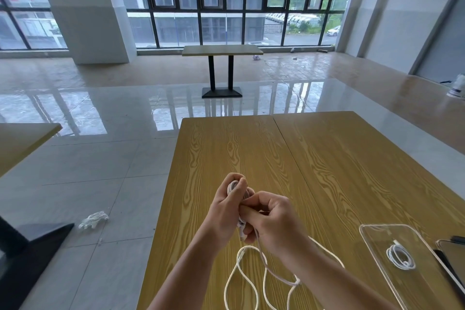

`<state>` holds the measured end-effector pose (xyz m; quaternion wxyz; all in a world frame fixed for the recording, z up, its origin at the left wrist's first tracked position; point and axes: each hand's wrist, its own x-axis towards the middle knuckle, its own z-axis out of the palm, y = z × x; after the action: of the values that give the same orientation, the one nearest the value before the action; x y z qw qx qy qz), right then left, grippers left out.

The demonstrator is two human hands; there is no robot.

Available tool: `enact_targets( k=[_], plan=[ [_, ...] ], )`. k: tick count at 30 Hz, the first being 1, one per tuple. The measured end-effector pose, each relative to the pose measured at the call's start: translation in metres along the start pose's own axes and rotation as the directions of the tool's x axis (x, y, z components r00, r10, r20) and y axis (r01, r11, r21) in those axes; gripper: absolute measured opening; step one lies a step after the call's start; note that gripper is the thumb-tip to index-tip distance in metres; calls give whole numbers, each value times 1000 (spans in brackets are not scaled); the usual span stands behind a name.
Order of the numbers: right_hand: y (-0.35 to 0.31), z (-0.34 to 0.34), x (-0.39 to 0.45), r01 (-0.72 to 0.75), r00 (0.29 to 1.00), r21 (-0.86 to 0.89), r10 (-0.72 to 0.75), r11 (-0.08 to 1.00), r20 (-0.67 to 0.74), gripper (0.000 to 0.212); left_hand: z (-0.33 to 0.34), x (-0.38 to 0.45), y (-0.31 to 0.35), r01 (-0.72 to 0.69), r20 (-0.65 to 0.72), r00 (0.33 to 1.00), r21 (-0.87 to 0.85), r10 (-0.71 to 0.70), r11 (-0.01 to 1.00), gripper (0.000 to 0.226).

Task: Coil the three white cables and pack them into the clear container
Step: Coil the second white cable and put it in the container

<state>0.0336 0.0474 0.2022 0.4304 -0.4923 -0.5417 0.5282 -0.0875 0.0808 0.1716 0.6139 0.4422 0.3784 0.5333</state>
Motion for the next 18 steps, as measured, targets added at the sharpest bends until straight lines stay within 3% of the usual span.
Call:
enact_targets(
  k=[4, 8, 12, 15, 18],
  plan=[
    [1, -6, -8, -53, 992, 5, 53, 999, 114, 16, -2, 5, 5, 0, -148, 989, -113, -17, 994, 25],
    [3, -18, -20, -107, 896, -237, 197, 966, 398, 17, -14, 8, 14, 5, -217, 975, -168, -41, 986, 33],
    [8, -29, -24, -61, 815, -441, 299, 896, 496, 19, -25, 12, 26, -10, -282, 958, -216, -53, 976, 30],
    [14, -33, -22, -102, 797, -580, 415, 808, 438, 19, -29, 14, 33, -19, -261, 964, -223, -41, 975, 32],
    [22, -39, -8, -110, 876, -683, 396, 722, 277, 24, -26, 12, 34, -5, -168, 985, -197, -28, 980, 31]
  ],
)
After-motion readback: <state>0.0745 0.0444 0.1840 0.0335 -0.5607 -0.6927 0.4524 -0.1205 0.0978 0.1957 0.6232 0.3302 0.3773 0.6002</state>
